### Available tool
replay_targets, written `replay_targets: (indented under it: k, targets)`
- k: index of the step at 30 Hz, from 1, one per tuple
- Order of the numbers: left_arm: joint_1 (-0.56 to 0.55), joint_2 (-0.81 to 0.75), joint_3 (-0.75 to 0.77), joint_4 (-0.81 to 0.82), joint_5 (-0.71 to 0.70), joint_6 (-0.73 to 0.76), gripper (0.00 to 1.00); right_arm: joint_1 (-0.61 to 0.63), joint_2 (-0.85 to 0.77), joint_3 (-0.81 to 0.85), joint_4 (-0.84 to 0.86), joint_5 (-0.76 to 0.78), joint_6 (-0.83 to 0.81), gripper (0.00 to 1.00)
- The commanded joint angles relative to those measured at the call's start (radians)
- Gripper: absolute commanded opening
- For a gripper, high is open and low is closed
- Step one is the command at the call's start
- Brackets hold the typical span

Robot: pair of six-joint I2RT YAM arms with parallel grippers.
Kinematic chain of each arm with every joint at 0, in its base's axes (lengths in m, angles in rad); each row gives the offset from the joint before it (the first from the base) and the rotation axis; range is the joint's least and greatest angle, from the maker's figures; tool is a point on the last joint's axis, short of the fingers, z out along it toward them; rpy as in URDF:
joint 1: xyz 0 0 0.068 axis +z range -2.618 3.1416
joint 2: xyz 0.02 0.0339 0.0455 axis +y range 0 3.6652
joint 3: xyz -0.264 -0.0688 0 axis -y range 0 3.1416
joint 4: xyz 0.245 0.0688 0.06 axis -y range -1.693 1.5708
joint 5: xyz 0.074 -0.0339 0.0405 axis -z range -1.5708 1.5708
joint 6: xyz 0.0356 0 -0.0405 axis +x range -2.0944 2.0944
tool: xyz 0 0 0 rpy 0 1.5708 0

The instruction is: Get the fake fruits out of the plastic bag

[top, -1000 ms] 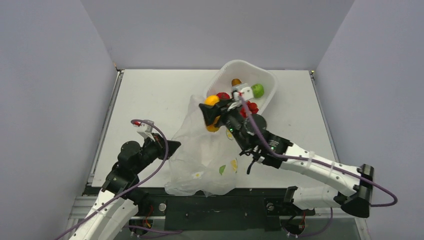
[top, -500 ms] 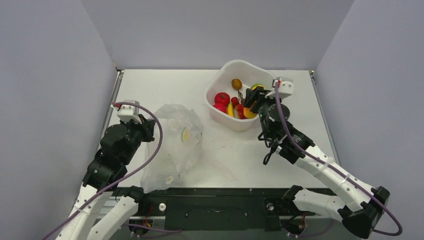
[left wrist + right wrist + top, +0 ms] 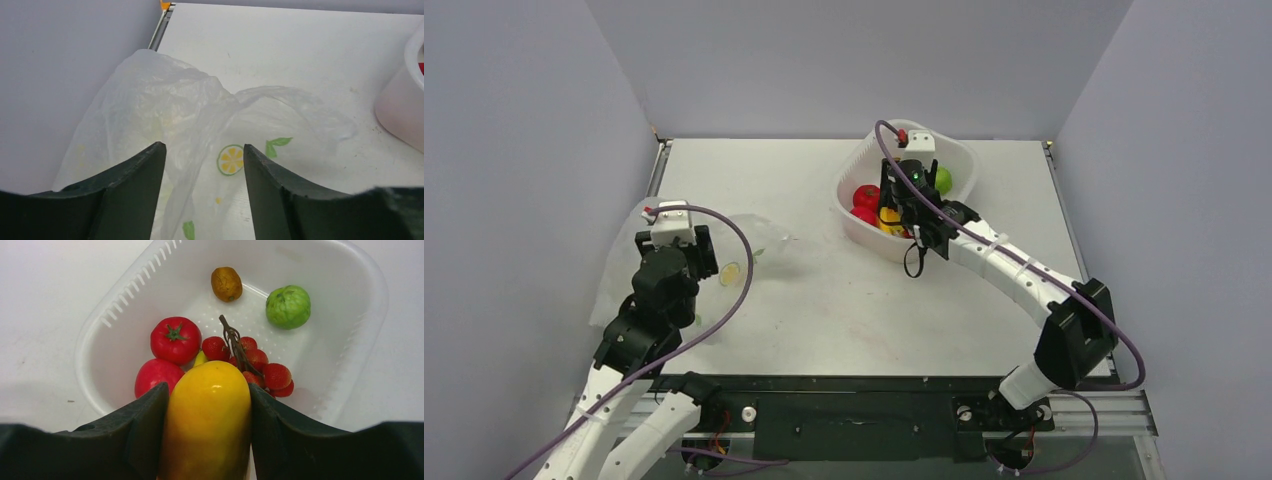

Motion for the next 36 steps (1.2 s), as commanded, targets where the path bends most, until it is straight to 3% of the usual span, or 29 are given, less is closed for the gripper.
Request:
replay_targets:
  k: [1,5,7,10,17,23,30,36]
  targets:
    - [0.007,-0.009,-0.003,-0.003,-0.041,0.019,0.61,-0.032,0.066,0.102,-0.023,0.041,-0.054,0.00]
    - [0.007,-0.057,0.062,-0.077,0.076,-0.024,0.71,-0.070,0.157,0.190,-0.087,-0.012,-0.057,0.00]
    - [0.007,-0.099,0.088,-0.087,0.146,-0.035,0.73,-0.084,0.178,0.204,-0.093,-0.056,-0.058,0.10]
    - [0.007,-0.135,0.132,-0.098,0.211,-0.058,0.73,-0.095,0.203,0.214,-0.096,-0.075,-0.055,0.35]
    - [0.006,-0.176,0.230,-0.082,0.348,-0.065,0.73,-0.101,0.199,0.217,-0.105,-0.108,-0.063,0.52]
    - [0.006,-0.223,0.265,-0.018,0.410,-0.070,0.73,-0.102,0.084,0.171,-0.102,-0.100,-0.079,0.69]
    - [0.005,-0.255,0.321,0.043,0.467,-0.064,0.73,-0.101,-0.102,0.157,-0.153,-0.093,-0.082,0.71]
    - [0.006,-0.308,0.363,0.108,0.530,-0.010,0.72,-0.102,-0.405,0.065,-0.156,-0.060,-0.094,0.75]
